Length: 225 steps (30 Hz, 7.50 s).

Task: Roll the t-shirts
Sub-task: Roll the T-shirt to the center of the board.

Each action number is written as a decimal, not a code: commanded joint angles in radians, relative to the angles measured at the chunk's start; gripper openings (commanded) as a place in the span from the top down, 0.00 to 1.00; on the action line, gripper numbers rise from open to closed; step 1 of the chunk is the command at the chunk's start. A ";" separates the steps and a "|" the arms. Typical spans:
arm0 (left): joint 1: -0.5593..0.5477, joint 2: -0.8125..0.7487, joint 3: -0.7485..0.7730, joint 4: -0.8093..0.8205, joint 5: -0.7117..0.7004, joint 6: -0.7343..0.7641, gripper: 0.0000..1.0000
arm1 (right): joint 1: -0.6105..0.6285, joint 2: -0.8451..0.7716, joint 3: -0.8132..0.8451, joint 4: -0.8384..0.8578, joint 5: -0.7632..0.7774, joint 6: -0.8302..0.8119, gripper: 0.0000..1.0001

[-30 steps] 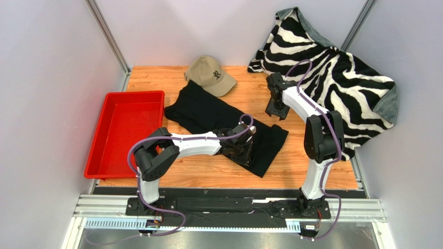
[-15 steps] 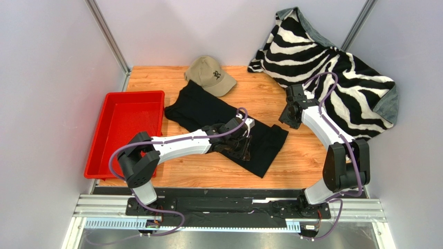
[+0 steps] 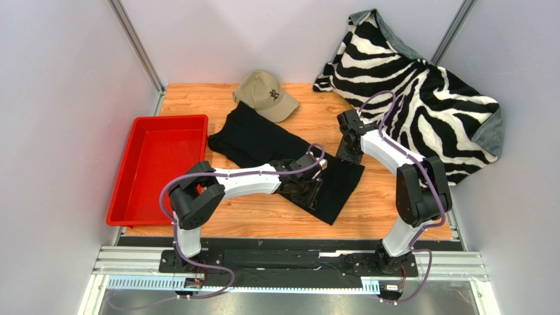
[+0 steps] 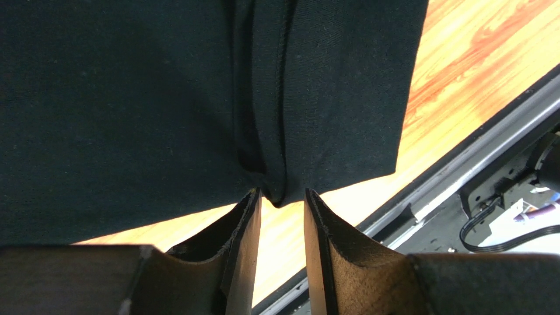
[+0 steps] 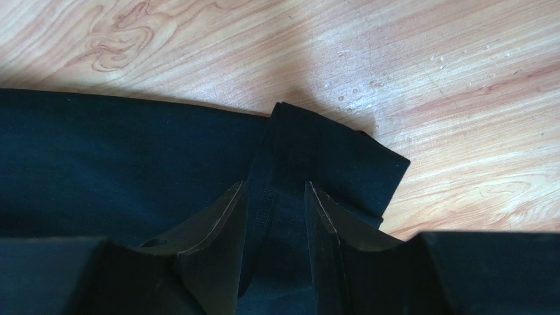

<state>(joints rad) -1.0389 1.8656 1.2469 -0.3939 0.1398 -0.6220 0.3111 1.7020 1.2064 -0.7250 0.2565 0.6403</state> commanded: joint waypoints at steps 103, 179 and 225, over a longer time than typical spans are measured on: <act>-0.069 0.210 0.283 -0.148 -0.094 0.099 0.81 | -0.222 -0.076 -0.195 0.222 -0.178 0.073 0.58; 0.030 0.106 0.144 -0.049 0.006 0.130 0.61 | -0.009 0.128 0.148 -0.045 0.098 -0.045 0.61; 0.023 -0.051 0.008 -0.085 -0.075 0.028 1.00 | 0.005 0.214 0.239 0.042 -0.007 -0.096 0.99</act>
<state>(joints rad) -1.0130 1.8717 1.2663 -0.4564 0.0795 -0.5781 0.3141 1.9186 1.4528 -0.7403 0.2466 0.5674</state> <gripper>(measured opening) 0.007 0.006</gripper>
